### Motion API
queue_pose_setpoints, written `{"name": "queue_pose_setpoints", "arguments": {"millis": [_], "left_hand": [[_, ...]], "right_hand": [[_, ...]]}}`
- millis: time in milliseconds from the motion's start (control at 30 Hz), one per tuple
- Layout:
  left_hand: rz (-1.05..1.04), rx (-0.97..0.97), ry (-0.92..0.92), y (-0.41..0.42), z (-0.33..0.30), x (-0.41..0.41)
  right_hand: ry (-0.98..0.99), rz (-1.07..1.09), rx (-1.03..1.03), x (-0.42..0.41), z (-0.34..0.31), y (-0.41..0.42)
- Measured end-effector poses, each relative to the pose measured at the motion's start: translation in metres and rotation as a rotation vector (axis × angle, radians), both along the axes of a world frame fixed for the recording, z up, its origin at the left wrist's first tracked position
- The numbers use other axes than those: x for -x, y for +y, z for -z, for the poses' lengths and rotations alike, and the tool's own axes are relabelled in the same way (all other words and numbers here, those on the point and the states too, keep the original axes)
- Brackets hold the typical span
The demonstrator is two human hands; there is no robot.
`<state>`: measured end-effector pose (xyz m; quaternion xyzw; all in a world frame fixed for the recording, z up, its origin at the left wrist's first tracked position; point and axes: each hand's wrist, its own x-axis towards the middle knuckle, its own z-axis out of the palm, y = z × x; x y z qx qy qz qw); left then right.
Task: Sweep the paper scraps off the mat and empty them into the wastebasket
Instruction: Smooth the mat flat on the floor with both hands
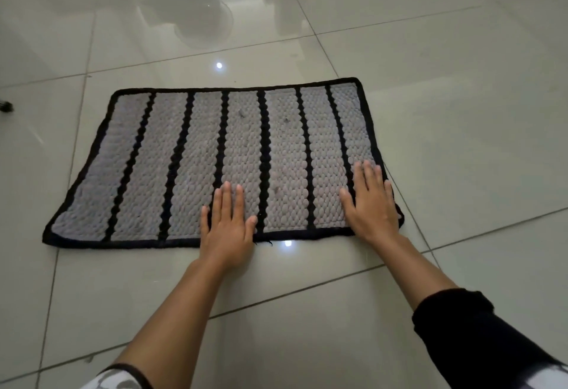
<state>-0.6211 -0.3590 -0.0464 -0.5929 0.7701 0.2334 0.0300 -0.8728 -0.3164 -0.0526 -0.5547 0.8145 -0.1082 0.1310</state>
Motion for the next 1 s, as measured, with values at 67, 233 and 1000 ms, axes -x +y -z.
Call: {"name": "queue_pose_setpoints", "arguments": {"millis": [67, 233, 1000], "left_hand": [[-0.006, 0.001, -0.007, -0.001, 0.001, 0.001], [-0.021, -0.021, -0.009, -0.002, 0.0, 0.002], [0.068, -0.052, 0.15, -0.002, -0.007, -0.024]], "right_hand": [[0.067, 0.01, 0.006, 0.0, 0.005, 0.006], [0.035, -0.011, -0.074, 0.003, -0.001, -0.006], [0.005, 0.031, -0.194, -0.058, -0.013, 0.021]]}}
